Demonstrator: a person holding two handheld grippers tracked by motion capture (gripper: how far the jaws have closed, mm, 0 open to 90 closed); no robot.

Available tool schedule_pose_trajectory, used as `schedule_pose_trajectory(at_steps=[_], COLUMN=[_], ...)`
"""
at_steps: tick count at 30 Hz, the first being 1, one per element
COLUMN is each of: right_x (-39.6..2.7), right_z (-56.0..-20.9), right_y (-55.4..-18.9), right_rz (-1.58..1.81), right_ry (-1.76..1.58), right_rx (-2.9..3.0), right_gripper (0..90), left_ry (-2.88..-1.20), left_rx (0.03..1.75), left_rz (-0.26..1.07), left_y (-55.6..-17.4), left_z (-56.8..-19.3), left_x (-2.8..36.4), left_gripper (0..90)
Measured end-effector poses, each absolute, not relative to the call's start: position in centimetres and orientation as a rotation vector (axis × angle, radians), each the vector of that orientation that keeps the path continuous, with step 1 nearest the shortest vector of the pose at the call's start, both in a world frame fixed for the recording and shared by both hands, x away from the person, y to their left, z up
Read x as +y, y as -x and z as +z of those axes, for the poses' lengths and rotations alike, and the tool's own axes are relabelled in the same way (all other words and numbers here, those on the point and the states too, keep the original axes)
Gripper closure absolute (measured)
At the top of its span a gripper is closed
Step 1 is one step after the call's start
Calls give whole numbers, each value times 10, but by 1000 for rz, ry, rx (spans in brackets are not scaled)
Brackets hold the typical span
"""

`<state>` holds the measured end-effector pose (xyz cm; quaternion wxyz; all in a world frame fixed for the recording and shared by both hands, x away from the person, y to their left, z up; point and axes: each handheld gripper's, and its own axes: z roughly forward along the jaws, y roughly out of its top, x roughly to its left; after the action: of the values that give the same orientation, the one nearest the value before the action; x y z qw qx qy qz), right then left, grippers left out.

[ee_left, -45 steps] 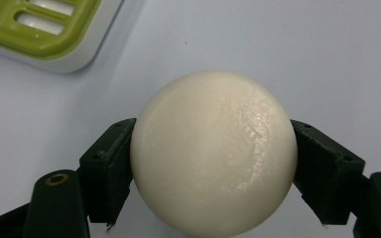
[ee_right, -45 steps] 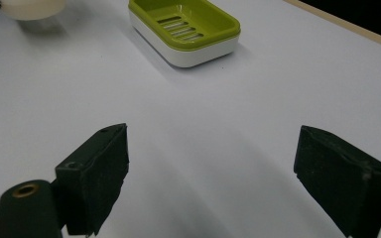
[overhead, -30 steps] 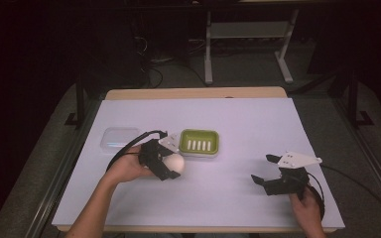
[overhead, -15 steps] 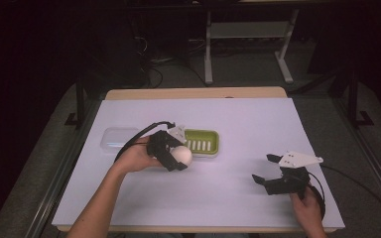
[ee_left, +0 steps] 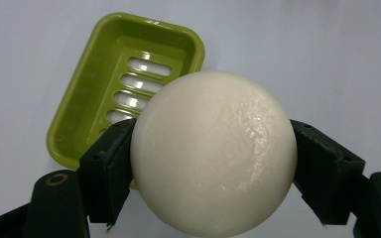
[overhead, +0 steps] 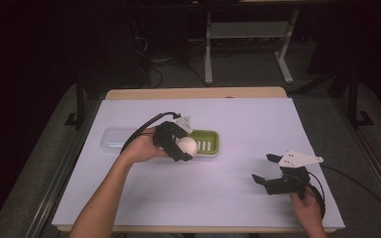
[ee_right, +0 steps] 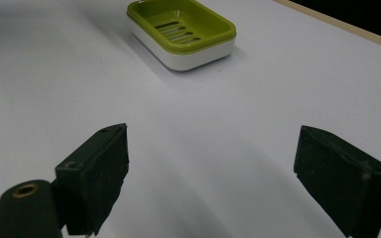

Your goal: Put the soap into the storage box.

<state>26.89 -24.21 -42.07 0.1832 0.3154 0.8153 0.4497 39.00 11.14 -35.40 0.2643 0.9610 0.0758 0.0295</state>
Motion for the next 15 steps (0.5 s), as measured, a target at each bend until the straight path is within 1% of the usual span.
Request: schedule_pose_trajectory(at_steps=[7,15], right_x=[-243,-244], right_z=[-421,-421], right_y=[-269,-270], right_rz=[1278,1277], right_ry=[-904,-908], right_rx=[2295,2296], right_gripper=[132,132], left_ry=[-2603,-2619], left_rx=[198,174], left_rz=[69,72], left_y=[-404,-410], left_z=[-349,-348], left_x=[101,90], left_gripper=[245,245])
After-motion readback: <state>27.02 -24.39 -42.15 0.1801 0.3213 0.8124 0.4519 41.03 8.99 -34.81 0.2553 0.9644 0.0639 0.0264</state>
